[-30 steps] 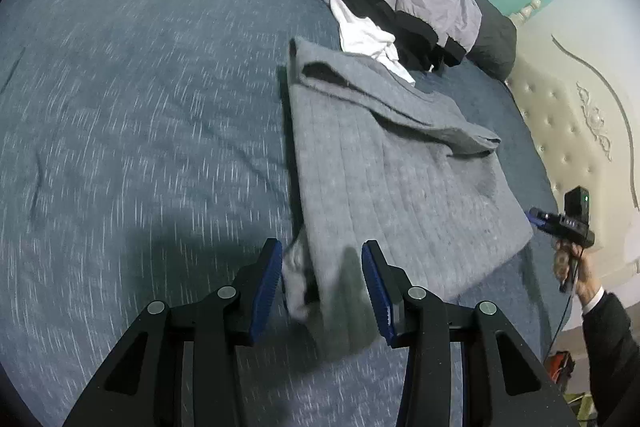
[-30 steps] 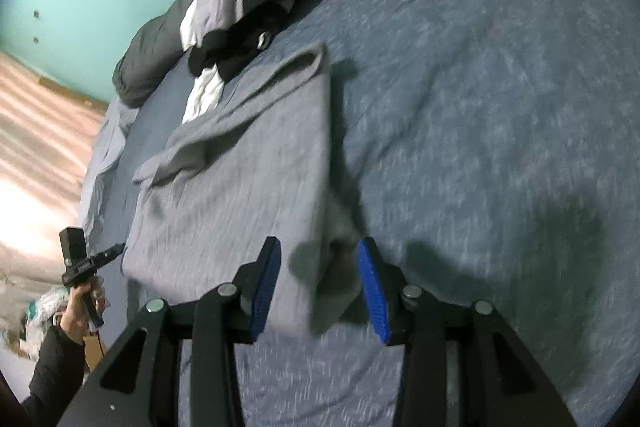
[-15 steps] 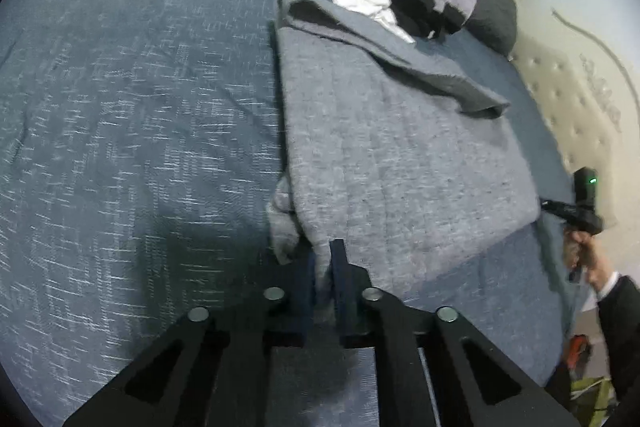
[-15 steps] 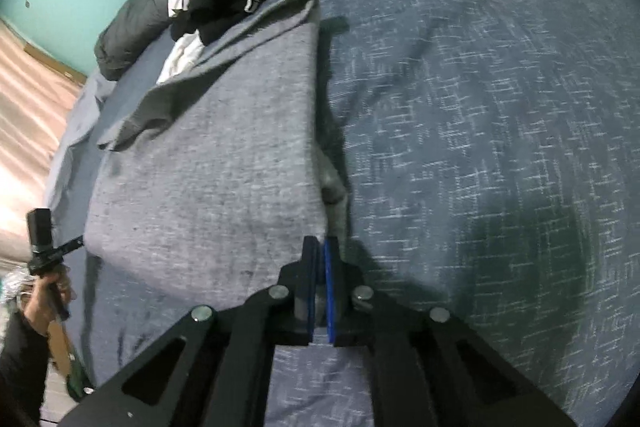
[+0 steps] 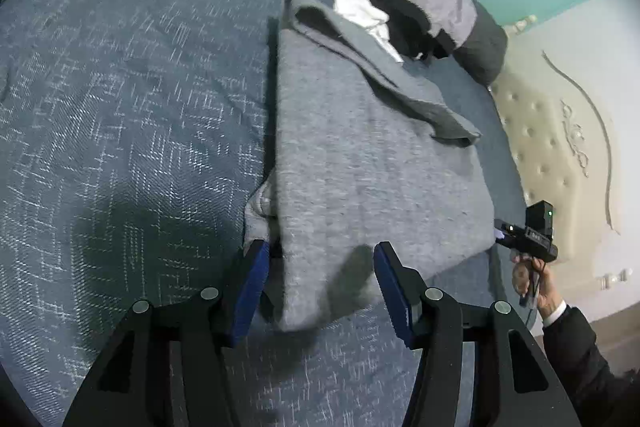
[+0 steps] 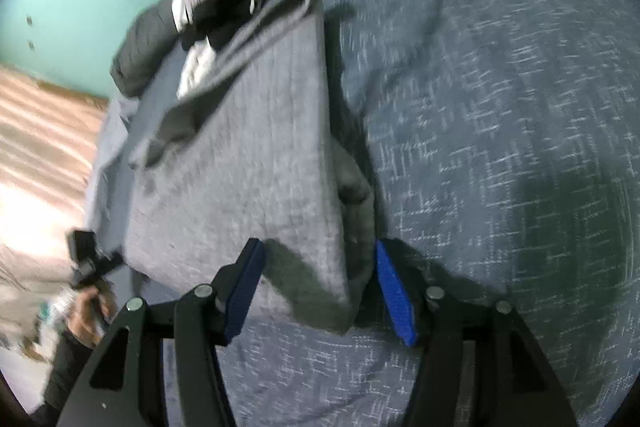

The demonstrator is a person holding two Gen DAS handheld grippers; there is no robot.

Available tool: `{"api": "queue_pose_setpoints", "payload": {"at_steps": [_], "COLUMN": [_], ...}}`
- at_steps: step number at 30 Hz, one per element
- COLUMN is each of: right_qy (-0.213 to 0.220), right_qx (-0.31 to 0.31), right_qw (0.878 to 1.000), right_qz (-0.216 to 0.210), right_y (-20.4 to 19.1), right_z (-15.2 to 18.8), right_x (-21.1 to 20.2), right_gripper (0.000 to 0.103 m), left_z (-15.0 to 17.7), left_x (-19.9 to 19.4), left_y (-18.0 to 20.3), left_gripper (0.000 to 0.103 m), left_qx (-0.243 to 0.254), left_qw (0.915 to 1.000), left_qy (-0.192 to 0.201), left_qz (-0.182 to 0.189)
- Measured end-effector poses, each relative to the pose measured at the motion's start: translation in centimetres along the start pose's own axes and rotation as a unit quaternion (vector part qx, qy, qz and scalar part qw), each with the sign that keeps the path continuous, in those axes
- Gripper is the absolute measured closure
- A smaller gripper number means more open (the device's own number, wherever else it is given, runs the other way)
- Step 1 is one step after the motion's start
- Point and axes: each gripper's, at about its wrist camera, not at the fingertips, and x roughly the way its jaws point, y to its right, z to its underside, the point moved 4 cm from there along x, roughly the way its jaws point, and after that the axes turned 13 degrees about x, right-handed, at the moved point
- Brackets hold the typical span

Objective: Fold clothes

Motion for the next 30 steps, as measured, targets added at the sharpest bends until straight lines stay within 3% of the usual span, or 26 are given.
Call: {"api": "queue_pose_setpoints", "payload": {"at_steps": [3, 5, 7, 8, 9, 17, 24, 30], "right_qy": [0.005, 0.011, 0.017, 0.018, 0.018, 0.017, 0.021, 0.020], "right_qx": [-0.001, -0.008, -0.032, -0.040, -0.045, -0.059, -0.089, -0.100], "right_qw": [1.000, 1.000, 0.999, 0.998, 0.998, 0.997, 0.995, 0.994], "right_qz": [0.010, 0.019, 0.035, 0.040, 0.045, 0.049, 0.035, 0.027], "right_y": [-0.4, -0.8, -1.9, -2.2, -2.5, -3.1, -6.3, -7.9], "right_z": [0.1, 0.2, 0.6, 0.8, 0.9, 0.6, 1.2, 1.6], "right_x": [0.3, 0.2, 0.1, 0.0, -0.1, -3.3, -7.4, -8.5], "right_gripper": [0.047, 0.071, 0.082, 0.090, 0.093, 0.098, 0.098, 0.098], "left_z": [0.1, 0.1, 0.1, 0.0, -0.1, -1.3, -1.6, -1.1], "left_x": [0.7, 1.0, 1.1, 1.2, 1.2, -1.2, -3.9, -5.9], "left_y": [0.1, 0.2, 0.5, 0.6, 0.9, 3.0, 5.2, 6.9], "left_gripper": [0.045, 0.047, 0.068, 0.089, 0.098, 0.099, 0.099, 0.099], "left_qx": [-0.003, -0.003, 0.006, 0.011, 0.018, 0.052, 0.069, 0.076], "left_qw": [1.0000, 1.0000, 0.9999, 0.9999, 0.9997, 0.9980, 0.9968, 0.9961], "left_qy": [0.003, 0.006, 0.003, 0.001, -0.002, 0.000, 0.000, 0.003], "left_qz": [0.000, -0.001, -0.008, -0.011, -0.016, -0.034, -0.041, -0.046]}}
